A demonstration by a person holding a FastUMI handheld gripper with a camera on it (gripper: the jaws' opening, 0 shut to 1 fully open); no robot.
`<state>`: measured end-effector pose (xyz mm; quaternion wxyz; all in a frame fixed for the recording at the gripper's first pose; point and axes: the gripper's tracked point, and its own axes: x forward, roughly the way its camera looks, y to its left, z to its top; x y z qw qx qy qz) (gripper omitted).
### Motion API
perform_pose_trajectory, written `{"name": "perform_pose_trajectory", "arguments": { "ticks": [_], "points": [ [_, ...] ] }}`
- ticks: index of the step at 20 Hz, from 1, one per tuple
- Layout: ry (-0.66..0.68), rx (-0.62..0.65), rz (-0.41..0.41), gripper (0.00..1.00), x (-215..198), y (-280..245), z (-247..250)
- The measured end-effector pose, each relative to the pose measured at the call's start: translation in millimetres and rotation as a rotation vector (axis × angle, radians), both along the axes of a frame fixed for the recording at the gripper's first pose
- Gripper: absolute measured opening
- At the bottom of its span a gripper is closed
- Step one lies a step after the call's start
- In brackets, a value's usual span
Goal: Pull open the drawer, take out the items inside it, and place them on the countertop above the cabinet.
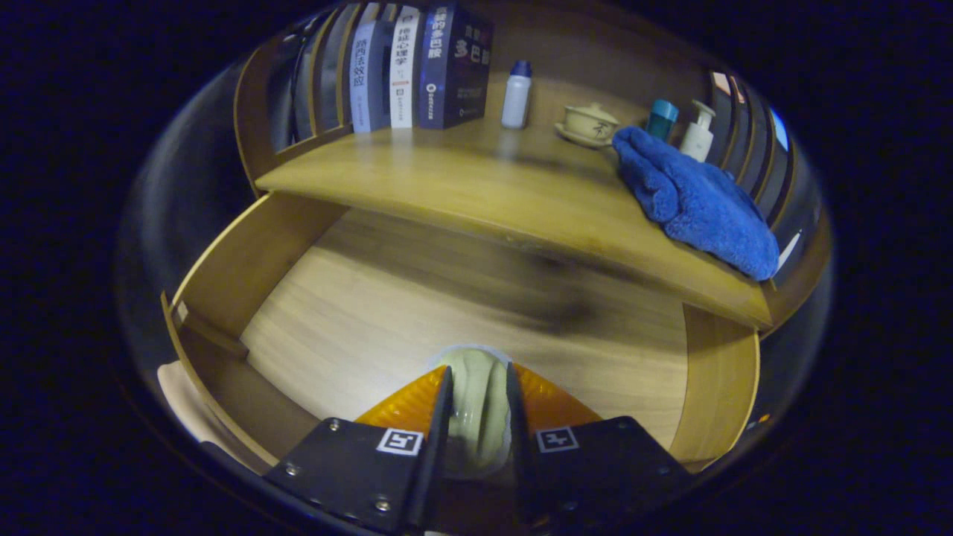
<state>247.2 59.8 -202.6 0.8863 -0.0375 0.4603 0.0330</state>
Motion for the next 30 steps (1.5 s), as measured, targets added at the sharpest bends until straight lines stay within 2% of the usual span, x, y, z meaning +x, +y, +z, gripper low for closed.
{"name": "perform_pose_trajectory", "arguments": {
  "ticks": [8,10,15,19,24,30],
  "points": [
    [0.012,0.053,-0.002,0.41,2.0,3.3,0.1],
    [0.012,0.066,-0.016,0.18,2.4,5.1,-5.3],
    [-0.048,0.065,-0.023,0.18,3.0,3.2,-0.9],
    [-0.153,0.03,-0.02,0.18,10.5,-1.2,13.0],
    [-0.334,-0.006,-0.016,0.18,22.6,-4.8,61.7],
    [-0.419,0.053,-0.007,0.18,21.2,6.6,108.8]
  ]
}}
